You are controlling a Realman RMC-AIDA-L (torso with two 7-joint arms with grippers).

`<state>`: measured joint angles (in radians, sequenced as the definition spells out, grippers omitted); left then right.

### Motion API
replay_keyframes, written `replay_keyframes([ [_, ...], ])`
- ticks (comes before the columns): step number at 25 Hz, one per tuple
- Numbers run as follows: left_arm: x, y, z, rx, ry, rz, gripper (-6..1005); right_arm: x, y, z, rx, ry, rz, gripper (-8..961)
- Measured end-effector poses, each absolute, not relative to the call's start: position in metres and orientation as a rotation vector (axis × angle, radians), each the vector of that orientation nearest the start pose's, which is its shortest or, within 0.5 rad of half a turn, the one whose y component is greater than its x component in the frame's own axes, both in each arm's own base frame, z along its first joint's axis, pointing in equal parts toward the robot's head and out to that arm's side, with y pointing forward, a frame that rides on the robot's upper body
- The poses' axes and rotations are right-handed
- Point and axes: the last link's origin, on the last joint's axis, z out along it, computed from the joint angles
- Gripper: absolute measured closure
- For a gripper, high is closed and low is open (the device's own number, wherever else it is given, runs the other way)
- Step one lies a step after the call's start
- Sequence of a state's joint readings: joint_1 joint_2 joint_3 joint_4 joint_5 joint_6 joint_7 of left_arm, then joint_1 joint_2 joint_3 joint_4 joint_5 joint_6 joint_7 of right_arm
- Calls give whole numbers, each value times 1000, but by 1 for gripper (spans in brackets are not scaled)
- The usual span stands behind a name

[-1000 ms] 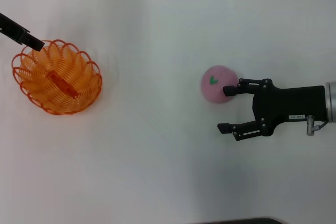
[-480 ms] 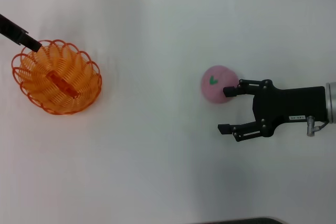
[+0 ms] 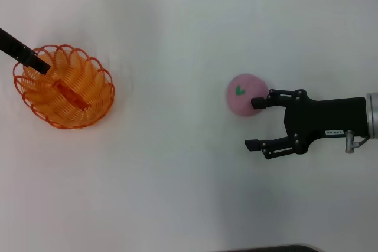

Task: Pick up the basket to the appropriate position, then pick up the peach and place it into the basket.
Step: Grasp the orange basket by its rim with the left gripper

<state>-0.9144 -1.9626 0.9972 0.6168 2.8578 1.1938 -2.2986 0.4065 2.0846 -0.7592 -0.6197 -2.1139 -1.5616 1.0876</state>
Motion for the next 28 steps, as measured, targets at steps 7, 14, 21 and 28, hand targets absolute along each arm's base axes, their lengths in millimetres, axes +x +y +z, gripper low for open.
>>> replay_keyframes([
  [7,-261,431,26,-2395,-945,648,299,307,276,-26,-2871,402,479,6],
  [14,-261,431,25,-2398,-944,650,300,307,276,-26,-2869,402,477,6],
  [21,-258,431,25,-2396,-928,640,365,307,277,-26,-2865,420,475,6],
  [28,-257,430,22,-2401,-912,655,604,307,277,-26,-2866,419,475,6],
])
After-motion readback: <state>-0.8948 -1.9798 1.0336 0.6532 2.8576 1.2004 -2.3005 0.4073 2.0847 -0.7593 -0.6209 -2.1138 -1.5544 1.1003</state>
